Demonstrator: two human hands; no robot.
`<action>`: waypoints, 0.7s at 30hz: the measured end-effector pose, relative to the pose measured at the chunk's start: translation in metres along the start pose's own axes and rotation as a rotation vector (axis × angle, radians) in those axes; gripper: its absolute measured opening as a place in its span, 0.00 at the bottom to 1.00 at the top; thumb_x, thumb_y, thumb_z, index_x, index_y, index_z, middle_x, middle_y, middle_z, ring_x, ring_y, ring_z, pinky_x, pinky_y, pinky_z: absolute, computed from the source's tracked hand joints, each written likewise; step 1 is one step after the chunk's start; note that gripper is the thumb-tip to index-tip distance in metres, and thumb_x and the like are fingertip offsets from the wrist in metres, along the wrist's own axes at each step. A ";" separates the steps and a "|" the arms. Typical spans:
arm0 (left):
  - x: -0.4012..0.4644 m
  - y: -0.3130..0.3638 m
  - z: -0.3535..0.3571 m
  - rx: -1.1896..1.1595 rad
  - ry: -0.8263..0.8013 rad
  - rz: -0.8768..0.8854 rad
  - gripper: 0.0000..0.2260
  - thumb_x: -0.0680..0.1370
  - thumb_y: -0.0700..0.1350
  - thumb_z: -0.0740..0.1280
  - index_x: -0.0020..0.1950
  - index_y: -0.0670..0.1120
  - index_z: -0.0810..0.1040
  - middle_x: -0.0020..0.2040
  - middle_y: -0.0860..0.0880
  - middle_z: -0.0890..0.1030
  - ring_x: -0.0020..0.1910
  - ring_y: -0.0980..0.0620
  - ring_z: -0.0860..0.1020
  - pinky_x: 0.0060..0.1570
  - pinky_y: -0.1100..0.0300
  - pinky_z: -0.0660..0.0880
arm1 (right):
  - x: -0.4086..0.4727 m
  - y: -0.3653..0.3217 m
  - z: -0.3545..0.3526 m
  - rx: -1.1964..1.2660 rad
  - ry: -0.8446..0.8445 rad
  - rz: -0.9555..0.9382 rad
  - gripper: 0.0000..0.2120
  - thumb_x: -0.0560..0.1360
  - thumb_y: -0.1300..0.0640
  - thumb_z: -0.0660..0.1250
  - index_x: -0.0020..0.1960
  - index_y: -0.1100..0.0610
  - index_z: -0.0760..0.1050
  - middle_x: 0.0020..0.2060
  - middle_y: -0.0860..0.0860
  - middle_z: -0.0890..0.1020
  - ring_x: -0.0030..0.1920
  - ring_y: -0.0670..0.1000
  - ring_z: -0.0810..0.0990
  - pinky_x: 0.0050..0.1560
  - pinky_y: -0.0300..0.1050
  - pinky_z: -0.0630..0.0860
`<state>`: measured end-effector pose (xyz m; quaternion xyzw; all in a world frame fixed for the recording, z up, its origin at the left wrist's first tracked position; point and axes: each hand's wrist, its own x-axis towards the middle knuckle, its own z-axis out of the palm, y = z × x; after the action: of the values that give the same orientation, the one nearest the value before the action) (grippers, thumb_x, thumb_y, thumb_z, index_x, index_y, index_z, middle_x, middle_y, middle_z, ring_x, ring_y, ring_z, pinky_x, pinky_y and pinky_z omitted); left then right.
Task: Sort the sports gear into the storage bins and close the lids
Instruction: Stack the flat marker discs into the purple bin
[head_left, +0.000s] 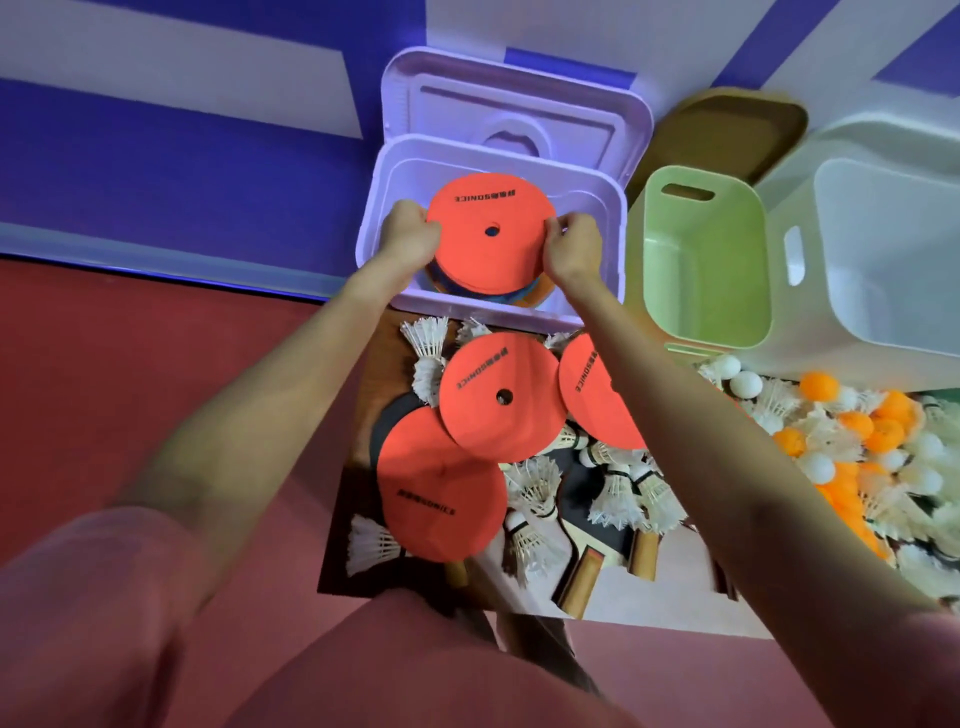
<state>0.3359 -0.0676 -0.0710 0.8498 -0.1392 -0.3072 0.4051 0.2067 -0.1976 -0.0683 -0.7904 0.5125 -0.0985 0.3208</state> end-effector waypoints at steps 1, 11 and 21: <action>0.002 0.002 0.000 0.056 0.006 0.014 0.13 0.71 0.37 0.59 0.29 0.47 0.60 0.29 0.47 0.63 0.36 0.48 0.62 0.35 0.56 0.61 | 0.003 0.000 0.001 -0.032 -0.013 0.003 0.17 0.81 0.57 0.56 0.35 0.61 0.66 0.41 0.65 0.75 0.43 0.64 0.70 0.44 0.50 0.66; -0.009 -0.008 0.008 0.395 -0.030 0.207 0.10 0.73 0.40 0.60 0.51 0.39 0.77 0.51 0.37 0.78 0.52 0.36 0.76 0.47 0.49 0.73 | -0.010 0.016 -0.007 -0.170 -0.090 -0.128 0.10 0.77 0.61 0.58 0.49 0.66 0.75 0.52 0.65 0.78 0.52 0.63 0.77 0.50 0.50 0.68; -0.124 -0.076 0.004 -0.034 0.202 0.512 0.08 0.76 0.41 0.62 0.50 0.43 0.80 0.45 0.48 0.83 0.43 0.50 0.80 0.43 0.59 0.76 | -0.122 0.064 -0.019 -0.099 -0.079 -0.373 0.07 0.73 0.64 0.64 0.51 0.63 0.76 0.47 0.60 0.77 0.48 0.60 0.76 0.49 0.47 0.68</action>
<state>0.2361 0.0380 -0.0809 0.8065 -0.3032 -0.1106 0.4954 0.0941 -0.1156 -0.0712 -0.8897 0.3484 -0.1000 0.2776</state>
